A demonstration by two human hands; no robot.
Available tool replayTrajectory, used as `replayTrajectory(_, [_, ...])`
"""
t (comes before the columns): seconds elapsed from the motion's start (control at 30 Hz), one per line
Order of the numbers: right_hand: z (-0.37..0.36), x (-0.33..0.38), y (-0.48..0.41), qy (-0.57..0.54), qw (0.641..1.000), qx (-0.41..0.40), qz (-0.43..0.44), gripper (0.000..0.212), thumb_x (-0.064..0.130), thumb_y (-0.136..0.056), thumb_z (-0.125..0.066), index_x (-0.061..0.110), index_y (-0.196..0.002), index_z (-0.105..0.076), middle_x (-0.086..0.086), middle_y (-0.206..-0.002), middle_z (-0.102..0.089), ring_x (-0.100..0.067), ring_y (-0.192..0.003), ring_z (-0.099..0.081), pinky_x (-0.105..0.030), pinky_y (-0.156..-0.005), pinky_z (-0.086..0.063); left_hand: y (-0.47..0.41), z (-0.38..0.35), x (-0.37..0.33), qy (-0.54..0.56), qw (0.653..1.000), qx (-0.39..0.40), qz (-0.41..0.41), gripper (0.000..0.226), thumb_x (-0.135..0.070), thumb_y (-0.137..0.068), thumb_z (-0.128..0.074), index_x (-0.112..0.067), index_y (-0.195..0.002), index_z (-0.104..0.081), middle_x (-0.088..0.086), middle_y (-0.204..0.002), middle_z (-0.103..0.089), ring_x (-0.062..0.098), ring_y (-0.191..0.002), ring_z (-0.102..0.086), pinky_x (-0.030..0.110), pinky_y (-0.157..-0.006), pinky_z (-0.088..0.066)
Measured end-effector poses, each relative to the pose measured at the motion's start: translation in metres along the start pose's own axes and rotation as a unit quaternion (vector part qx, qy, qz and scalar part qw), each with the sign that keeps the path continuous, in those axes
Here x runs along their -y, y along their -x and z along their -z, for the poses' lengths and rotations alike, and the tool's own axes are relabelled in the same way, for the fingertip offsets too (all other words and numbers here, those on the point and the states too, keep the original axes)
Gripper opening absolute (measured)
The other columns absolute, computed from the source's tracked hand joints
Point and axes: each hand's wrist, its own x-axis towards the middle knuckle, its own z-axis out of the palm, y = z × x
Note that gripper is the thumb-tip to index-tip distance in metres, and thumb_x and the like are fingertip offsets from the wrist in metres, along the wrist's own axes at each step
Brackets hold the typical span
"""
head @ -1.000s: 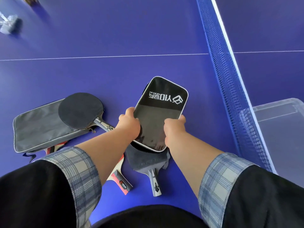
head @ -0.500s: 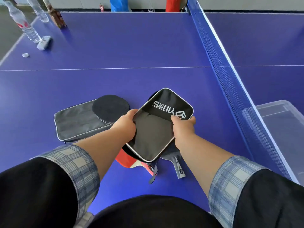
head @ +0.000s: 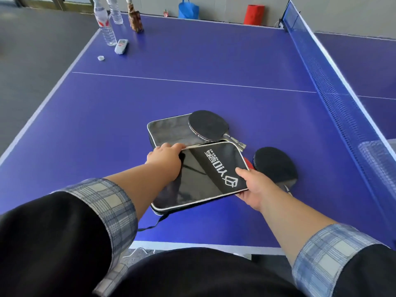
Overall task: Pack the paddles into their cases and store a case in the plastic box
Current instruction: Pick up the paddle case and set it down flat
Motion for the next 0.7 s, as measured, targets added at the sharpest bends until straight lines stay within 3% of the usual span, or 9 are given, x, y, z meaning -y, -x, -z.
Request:
replayTrajectory(0.13, [-0.056,-0.038,0.015,-0.047,0.999,-0.008,-0.015,0.01,0.014,-0.099,-0.06,0.016,-0.106,-0.067,-0.004,-0.085,-0.08,-0.02,-0.071,-0.078,-0.034,-0.056,-0.06,0.031,-0.01,0.017,-0.027,0.996,-0.062,-0.052,0.059,-0.048,-0.093,-0.044,-0.037,-0.149,-0.03,0.002,-0.154,-0.035,0.029,-0.143,-0.025,0.048,-0.119,-0.015])
replayTrajectory(0.27, [-0.108,-0.058,0.023,-0.056,0.998,-0.006,-0.014,0.015,0.008,-0.098,-0.054,0.013,-0.106,-0.065,-0.011,-0.085,-0.078,-0.025,-0.071,-0.076,-0.037,-0.056,-0.059,0.066,-0.025,0.025,-0.035,0.995,-0.009,-0.095,0.068,-0.065,-0.091,-0.034,-0.037,-0.153,-0.023,0.004,-0.163,-0.017,0.027,-0.15,-0.008,0.048,-0.12,-0.001])
replayTrajectory(0.37, [-0.143,-0.068,0.026,-0.059,0.997,-0.004,-0.04,0.026,0.001,-0.091,-0.046,0.008,-0.109,-0.063,-0.02,-0.102,-0.072,-0.035,-0.084,-0.072,-0.044,-0.068,-0.06,0.085,-0.029,0.046,-0.04,0.995,0.016,-0.085,0.076,-0.075,-0.087,-0.023,-0.037,-0.153,-0.022,0.003,-0.163,-0.015,0.026,-0.15,-0.005,0.049,-0.12,0.002])
replayTrajectory(0.43, [-0.163,-0.082,0.03,-0.06,0.995,0.0,-0.074,0.03,-0.001,-0.088,-0.044,0.007,-0.108,-0.065,-0.021,-0.1,-0.071,-0.037,-0.084,-0.071,-0.048,-0.075,-0.06,0.095,-0.03,0.067,-0.061,0.995,0.04,-0.064,0.09,-0.084,-0.077,-0.015,-0.037,-0.154,-0.018,0.002,-0.164,-0.013,0.026,-0.151,-0.002,0.051,-0.12,0.004])
replayTrajectory(0.57, [-0.197,-0.114,0.041,-0.065,0.985,0.044,-0.155,0.029,0.002,-0.094,-0.042,0.008,-0.106,-0.068,-0.017,-0.084,-0.078,-0.033,-0.072,-0.076,-0.04,-0.055,-0.06,0.111,-0.033,0.103,-0.077,0.995,0.064,-0.02,0.096,-0.089,-0.07,-0.014,-0.041,-0.153,-0.016,0.0,-0.165,-0.013,0.025,-0.151,-0.004,0.058,-0.118,0.002])
replayTrajectory(0.7, [-0.219,-0.137,0.044,0.046,0.965,0.123,-0.225,0.031,0.014,-0.104,-0.035,0.007,-0.118,-0.062,-0.013,-0.101,-0.071,-0.029,-0.092,-0.067,-0.047,-0.087,-0.05,0.12,-0.04,0.138,-0.096,0.989,0.111,-0.013,0.087,-0.079,-0.073,-0.026,-0.047,-0.152,-0.011,-0.002,-0.166,-0.005,0.027,-0.151,-0.005,0.062,-0.115,-0.01])
